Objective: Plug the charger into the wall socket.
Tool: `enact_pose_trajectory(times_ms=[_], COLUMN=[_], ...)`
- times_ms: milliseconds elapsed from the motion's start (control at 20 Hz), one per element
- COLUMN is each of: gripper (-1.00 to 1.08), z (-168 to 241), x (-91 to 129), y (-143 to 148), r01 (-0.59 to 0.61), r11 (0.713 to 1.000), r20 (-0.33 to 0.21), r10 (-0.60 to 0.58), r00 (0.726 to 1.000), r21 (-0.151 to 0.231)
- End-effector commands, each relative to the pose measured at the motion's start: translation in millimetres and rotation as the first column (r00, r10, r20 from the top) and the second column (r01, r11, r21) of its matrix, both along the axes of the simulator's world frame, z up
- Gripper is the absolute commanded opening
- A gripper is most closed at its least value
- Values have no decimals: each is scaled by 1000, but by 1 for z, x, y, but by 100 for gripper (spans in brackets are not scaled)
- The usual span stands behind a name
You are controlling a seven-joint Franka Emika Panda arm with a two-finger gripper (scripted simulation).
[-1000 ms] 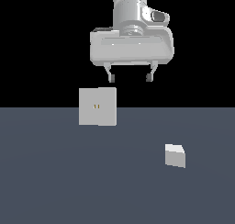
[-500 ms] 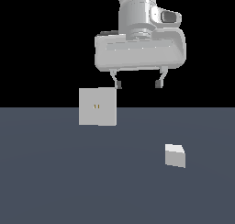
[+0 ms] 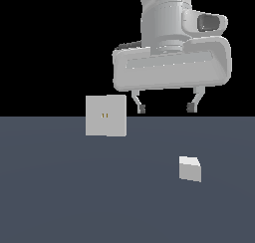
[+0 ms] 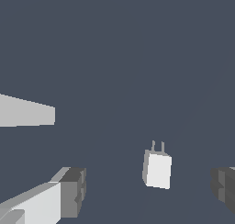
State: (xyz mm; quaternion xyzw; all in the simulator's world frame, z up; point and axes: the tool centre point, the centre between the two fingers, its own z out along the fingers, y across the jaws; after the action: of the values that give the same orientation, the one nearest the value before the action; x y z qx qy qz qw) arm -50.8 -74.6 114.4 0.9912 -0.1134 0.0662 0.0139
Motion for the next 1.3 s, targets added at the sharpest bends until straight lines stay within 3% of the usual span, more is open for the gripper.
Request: enact_pose_trajectory(times_ms=[0,600,1250], gripper=[100,100,100], z=[-10,-45,-56], x=[-8,-30,-34], y=[-6,-26,-29], r01=[29,125,142], r11=[1000,992,990], r20=[22,95,106], r10=[-29,-124,-139], r00=[999,988,985], r21=[-4,-13,-13])
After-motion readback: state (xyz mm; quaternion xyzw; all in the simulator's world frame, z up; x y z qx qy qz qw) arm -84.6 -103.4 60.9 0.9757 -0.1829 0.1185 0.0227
